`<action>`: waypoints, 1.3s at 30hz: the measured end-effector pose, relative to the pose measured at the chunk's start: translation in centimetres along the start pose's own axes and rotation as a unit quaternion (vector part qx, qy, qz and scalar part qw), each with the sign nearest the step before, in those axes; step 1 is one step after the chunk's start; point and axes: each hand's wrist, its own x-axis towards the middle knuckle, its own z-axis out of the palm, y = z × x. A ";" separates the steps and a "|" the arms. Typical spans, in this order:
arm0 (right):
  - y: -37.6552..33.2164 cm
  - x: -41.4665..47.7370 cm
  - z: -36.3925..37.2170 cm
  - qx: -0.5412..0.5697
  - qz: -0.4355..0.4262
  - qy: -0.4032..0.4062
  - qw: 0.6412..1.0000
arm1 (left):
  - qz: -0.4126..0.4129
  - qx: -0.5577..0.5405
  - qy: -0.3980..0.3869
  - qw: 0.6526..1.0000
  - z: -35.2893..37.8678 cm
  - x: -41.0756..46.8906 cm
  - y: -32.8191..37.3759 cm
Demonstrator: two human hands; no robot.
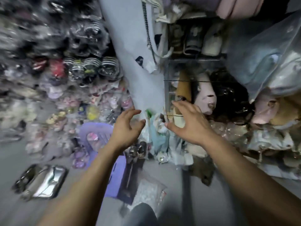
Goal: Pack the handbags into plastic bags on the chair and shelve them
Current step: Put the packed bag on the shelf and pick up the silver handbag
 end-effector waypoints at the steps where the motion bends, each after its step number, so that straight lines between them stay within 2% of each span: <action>1: -1.2 0.6 1.1 0.012 -0.006 -0.024 1.000 | -0.016 0.001 0.013 1.000 -1.4 -0.8 -1.1; 7: -9.7 5.1 8.1 0.045 -0.087 -0.127 0.987 | -0.101 0.013 0.082 0.991 -9.6 -4.8 -8.2; 13: -20.3 9.4 16.9 0.058 -0.152 -0.197 0.967 | -0.184 0.053 0.162 0.968 -17.8 -7.5 -17.1; 19: -31.4 13.1 29.5 0.059 -0.163 -0.260 0.950 | -0.269 0.043 0.194 0.942 -25.2 -9.7 -31.3; 26: -45.3 16.4 43.2 0.061 -0.153 -0.315 0.935 | -0.376 0.012 0.173 0.910 -34.4 -12.3 -45.6; 39: -63.2 22.3 56.9 0.054 -0.226 -0.383 0.894 | -0.450 0.016 0.273 0.850 -46.5 -13.9 -59.2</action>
